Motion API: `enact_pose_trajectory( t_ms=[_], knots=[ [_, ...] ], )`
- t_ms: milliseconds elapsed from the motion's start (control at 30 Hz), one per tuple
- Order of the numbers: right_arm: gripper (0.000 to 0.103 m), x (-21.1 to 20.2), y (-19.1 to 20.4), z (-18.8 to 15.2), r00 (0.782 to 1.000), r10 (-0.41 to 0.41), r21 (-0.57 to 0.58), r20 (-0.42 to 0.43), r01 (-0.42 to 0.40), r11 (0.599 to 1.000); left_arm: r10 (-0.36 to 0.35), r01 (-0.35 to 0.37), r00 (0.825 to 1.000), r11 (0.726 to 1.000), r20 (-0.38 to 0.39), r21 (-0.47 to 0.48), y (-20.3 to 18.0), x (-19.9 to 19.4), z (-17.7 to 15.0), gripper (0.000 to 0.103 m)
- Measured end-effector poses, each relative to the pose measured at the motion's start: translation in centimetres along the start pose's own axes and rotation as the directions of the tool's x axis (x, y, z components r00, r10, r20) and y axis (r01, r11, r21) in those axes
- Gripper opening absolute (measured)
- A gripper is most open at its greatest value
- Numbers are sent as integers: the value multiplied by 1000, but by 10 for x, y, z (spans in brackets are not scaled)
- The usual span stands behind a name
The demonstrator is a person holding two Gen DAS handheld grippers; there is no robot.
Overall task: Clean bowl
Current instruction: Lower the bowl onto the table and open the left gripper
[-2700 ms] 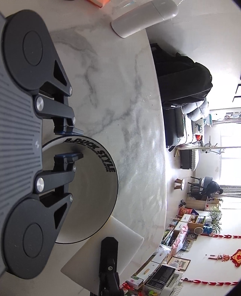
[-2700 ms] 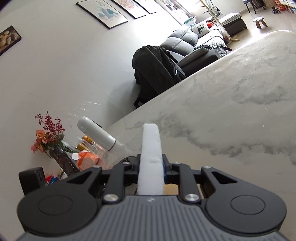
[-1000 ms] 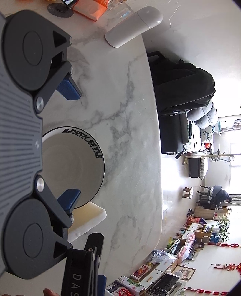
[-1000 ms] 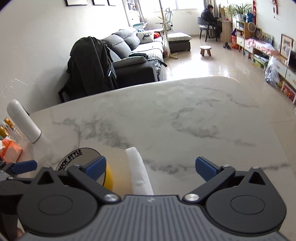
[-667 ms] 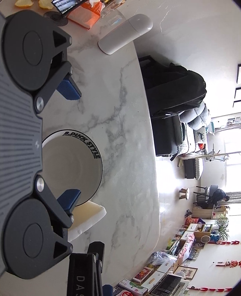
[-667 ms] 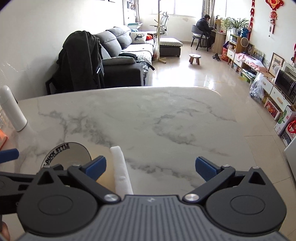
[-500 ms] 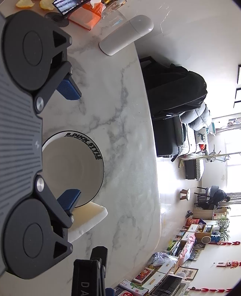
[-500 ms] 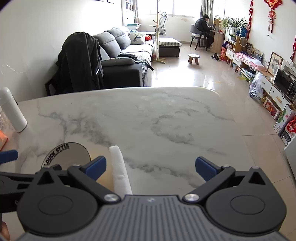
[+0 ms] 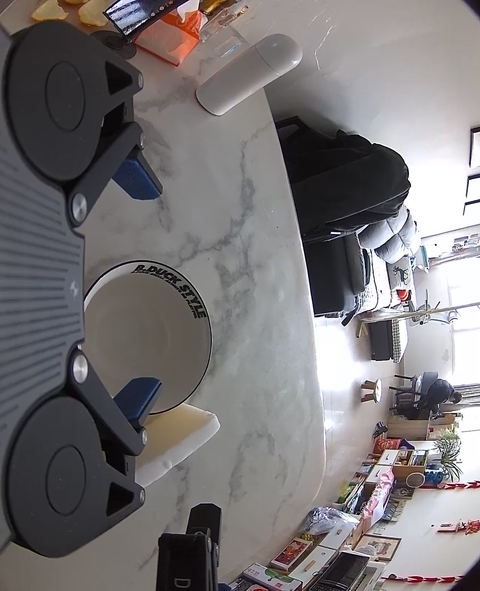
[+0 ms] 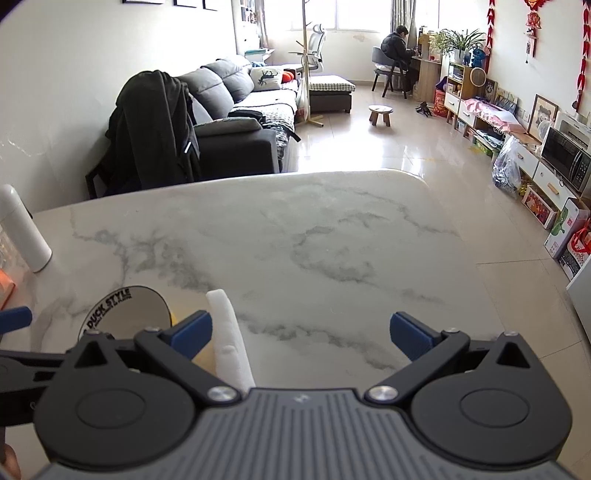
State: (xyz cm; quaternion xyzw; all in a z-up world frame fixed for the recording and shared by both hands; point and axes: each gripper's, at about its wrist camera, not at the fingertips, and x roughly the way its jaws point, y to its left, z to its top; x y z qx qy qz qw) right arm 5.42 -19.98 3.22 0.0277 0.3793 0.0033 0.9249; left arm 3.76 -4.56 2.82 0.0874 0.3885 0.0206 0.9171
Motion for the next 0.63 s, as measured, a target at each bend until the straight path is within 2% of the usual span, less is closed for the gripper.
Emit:
enact_pose_trajectory(
  t_ms=[633],
  knots=[
    [103, 6, 0, -3, 1000, 16, -3, -20, -16, 1000, -13, 13, 1000, 1000, -12, 16, -3, 5, -4, 102]
  ],
)
